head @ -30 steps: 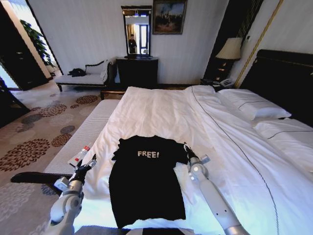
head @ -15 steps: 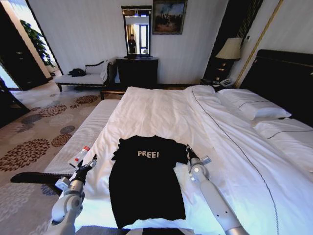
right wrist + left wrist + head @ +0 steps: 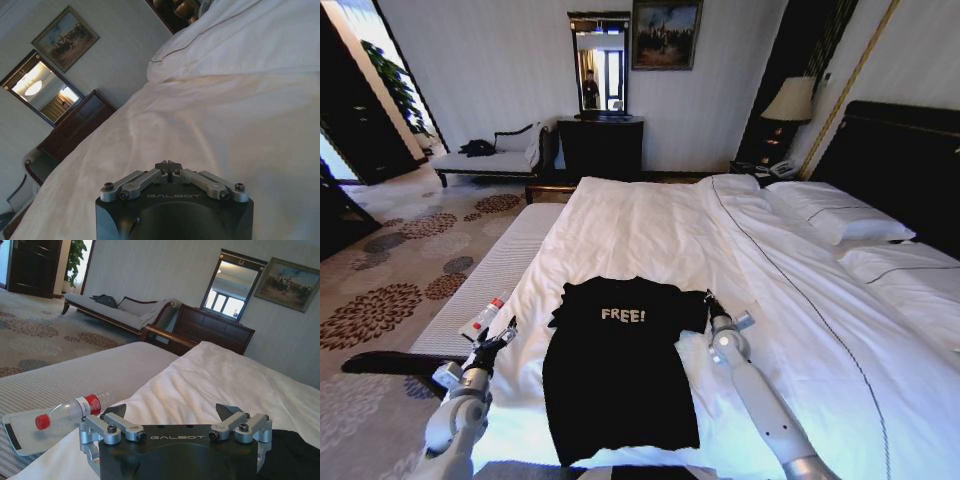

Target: Fold the clothes on the bed.

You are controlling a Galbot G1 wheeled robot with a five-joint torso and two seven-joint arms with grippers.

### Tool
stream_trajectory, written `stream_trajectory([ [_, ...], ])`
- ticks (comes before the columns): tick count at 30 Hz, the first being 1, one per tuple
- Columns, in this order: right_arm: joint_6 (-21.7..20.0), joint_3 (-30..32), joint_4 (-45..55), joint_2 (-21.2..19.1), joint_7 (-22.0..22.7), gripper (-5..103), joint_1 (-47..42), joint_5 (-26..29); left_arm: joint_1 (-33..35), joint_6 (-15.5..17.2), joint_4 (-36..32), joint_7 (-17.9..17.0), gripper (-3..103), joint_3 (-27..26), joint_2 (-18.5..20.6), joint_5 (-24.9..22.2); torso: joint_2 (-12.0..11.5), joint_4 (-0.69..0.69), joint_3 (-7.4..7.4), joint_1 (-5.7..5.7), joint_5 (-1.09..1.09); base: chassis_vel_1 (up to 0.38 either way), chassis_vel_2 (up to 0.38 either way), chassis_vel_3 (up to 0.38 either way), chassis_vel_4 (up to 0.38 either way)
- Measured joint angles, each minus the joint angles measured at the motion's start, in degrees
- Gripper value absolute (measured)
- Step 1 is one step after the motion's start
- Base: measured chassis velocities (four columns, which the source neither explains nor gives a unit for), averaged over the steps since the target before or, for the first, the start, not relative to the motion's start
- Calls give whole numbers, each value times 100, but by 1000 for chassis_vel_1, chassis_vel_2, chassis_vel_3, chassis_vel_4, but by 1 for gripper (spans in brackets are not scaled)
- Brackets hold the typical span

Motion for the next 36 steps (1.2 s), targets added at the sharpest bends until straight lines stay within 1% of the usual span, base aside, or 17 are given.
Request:
stream_trajectory([
  [5,-35,15,-73,0,138,0,-15,-206,-8,-2,4,-2,100,9,-25,2,0,0,0,0,0,0,0,0,0],
  [10,-134,75,-10,-34,432,0,-118,-397,-7,-4,4,-16,100,15,-49,9,0,0,0,0,1,0,0,0,0],
  [15,-196,167,563,-142,616,-3,-433,-530,78,10,-140,-99,100,21,-80,98,0,0,0,0,0,0,0,0,0],
  [17,-253,239,1163,-286,726,7,-755,-454,177,77,-387,-211,100,14,-82,135,0,1,0,0,-1,0,0,0,0],
  [19,-420,299,1927,-478,978,19,-1275,-298,289,180,-818,-375,100,-22,-91,-40,0,1,0,0,0,0,0,0,0],
  [20,-420,299,1927,-478,978,19,-1275,-298,289,180,-818,-375,100,-22,-91,-40,0,1,0,0,0,0,0,0,0],
  [21,-568,329,2243,-585,1177,24,-1540,-263,331,242,-1082,-448,100,-46,-96,-180,0,0,-1,0,0,0,0,0,0],
  [22,-734,355,2518,-691,1380,24,-1802,-255,356,306,-1364,-534,100,-77,-96,-319,0,-1,-1,-1,-1,0,0,0,0],
  [24,-978,380,2940,-859,1727,35,-2263,-290,357,414,-1930,-727,100,-133,-78,-504,1,-3,-1,-2,2,0,0,0,0],
  [25,-1055,392,3129,-940,1875,41,-2463,-322,335,468,-2263,-839,100,-166,-57,-605,1,-2,-1,-2,3,0,0,0,0],
  [26,-1055,392,3129,-940,1875,41,-2463,-322,335,468,-2263,-839,100,-166,-57,-605,1,-2,-1,-2,3,0,0,0,0],
  [28,-1195,428,3541,-1107,2070,52,-2910,-332,273,598,-2856,-1071,100,-241,2,-909,1,0,-1,-2,2,0,0,0,0],
  [29,-1263,454,3782,-1181,2124,52,-3150,-265,244,669,-3101,-1187,100,-281,41,-1079,1,-1,-1,-2,2,0,0,0,0],
  [30,-1263,454,3782,-1181,2124,52,-3150,-265,244,669,-3101,-1187,100,-281,41,-1079,1,-1,-1,-2,2,0,0,0,0],
  [33,-1522,445,4271,-1343,2247,68,-3744,-21,182,855,-3646,-1450,100,-398,142,-1565,1,-1,-1,-2,-1,0,0,0,0],
  [34,-1522,445,4271,-1343,2247,68,-3744,-21,182,855,-3646,-1450,100,-398,142,-1565,1,-1,-1,-2,-1,0,0,0,0],
  [36,-1723,333,4430,-1372,2400,79,-4002,72,162,967,-3876,-1573,100,-478,158,-1886,2,0,-1,-3,2,0,0,0,0],
])
